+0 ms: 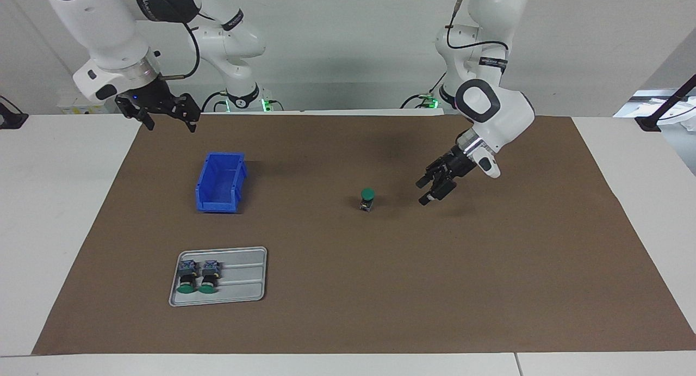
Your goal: Place and press button with both arms
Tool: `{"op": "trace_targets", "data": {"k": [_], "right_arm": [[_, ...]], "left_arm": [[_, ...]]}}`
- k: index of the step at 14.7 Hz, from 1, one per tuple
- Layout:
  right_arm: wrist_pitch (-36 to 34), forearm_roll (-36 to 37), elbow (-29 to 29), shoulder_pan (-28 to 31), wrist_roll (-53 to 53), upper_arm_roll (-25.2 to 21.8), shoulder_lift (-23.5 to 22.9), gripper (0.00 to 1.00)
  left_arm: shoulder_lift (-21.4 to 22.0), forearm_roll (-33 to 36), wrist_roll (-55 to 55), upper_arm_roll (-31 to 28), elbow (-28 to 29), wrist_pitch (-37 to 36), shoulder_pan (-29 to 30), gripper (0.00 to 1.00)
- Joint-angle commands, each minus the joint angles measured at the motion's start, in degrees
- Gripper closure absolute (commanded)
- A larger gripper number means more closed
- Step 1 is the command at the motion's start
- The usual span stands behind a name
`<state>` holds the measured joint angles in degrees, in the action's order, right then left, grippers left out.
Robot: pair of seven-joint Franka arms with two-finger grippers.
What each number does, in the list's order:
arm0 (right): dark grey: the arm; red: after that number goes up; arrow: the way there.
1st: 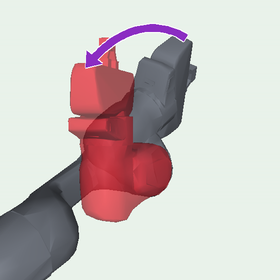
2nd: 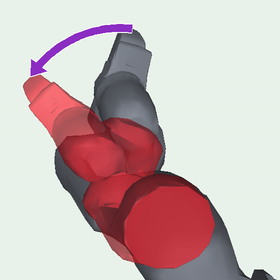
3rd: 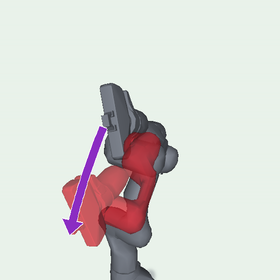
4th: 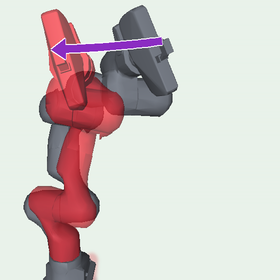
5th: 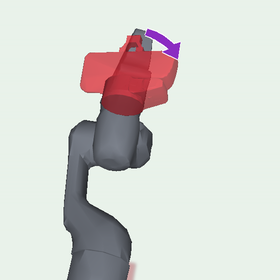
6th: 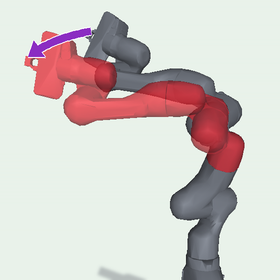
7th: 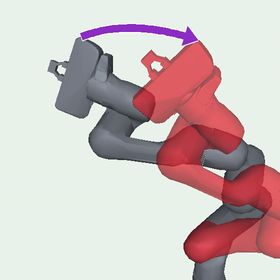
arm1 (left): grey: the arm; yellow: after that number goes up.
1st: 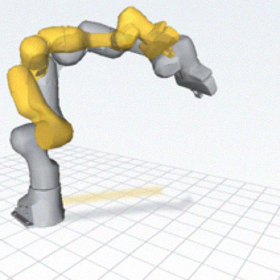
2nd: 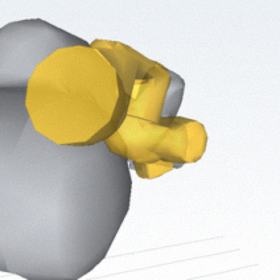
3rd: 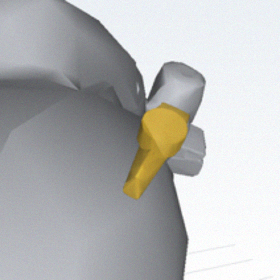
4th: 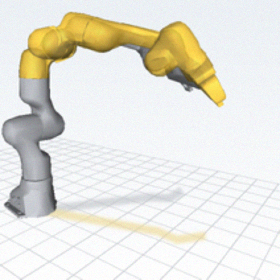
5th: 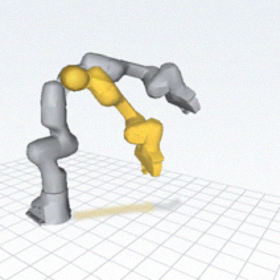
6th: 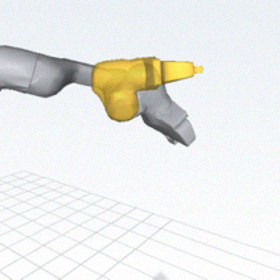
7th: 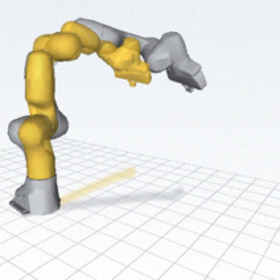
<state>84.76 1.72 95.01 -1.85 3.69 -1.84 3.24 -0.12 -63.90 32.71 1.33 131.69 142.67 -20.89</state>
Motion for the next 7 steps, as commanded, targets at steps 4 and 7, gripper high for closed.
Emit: {"op": "trace_targets", "data": {"k": [4,7], "right_arm": [[0.8,0.4,1.8,0.4,-0.9,0.2,1.4,0.01],[0.8,0.4,1.8,0.4,-0.9,0.2,1.4,0.01]], "left_arm": [[0.6,23.7,0.6,0.2,-4.8,-9.3,3.5,0.00],[0.2,39.2,0.6,0.3,-10.5,-15.9,3.0,0.00]]}}
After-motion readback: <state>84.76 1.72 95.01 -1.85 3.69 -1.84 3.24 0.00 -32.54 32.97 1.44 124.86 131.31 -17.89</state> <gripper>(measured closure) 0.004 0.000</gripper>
